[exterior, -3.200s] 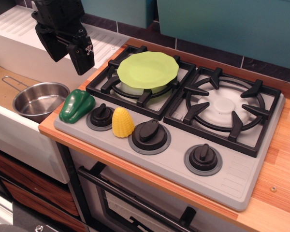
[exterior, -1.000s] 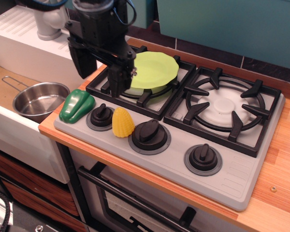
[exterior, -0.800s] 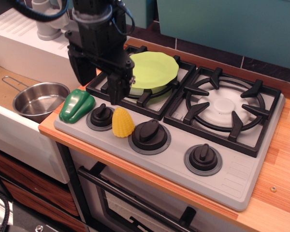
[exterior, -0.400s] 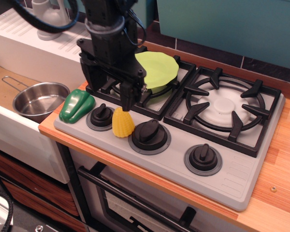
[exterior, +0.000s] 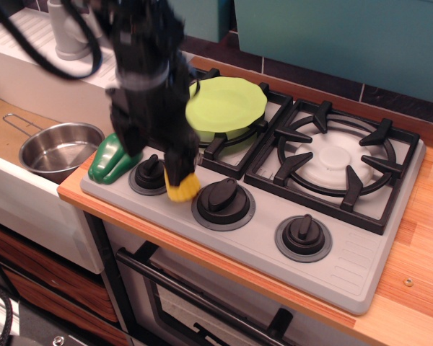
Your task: End effector reaching corn
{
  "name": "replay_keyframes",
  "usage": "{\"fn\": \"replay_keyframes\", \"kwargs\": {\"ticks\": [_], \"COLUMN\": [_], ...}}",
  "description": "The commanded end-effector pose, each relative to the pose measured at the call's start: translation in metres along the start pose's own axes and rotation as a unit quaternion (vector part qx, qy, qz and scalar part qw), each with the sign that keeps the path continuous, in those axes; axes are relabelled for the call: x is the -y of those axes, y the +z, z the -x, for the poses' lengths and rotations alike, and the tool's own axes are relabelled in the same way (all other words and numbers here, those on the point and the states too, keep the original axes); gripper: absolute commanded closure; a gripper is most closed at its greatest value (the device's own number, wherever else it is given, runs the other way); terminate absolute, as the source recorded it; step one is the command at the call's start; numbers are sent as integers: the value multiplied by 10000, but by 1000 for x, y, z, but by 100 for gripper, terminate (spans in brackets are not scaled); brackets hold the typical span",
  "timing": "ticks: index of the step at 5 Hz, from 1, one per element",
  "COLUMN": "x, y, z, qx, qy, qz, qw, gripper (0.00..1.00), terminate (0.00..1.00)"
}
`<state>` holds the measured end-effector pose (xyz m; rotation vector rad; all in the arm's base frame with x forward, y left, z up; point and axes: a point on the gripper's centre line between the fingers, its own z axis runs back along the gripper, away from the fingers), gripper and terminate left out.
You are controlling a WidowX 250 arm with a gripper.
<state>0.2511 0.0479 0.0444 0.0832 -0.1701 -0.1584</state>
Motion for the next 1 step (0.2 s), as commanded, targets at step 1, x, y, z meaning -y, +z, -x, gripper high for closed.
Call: {"fn": "replay_keyframes", "kwargs": {"ticks": [1], "x": [-3], "y": [-6], "z": [-16], "qx": [297], "qy": [10], "qz": [-38], "qw": [9996], "gripper": [0], "terminate": [100]}}
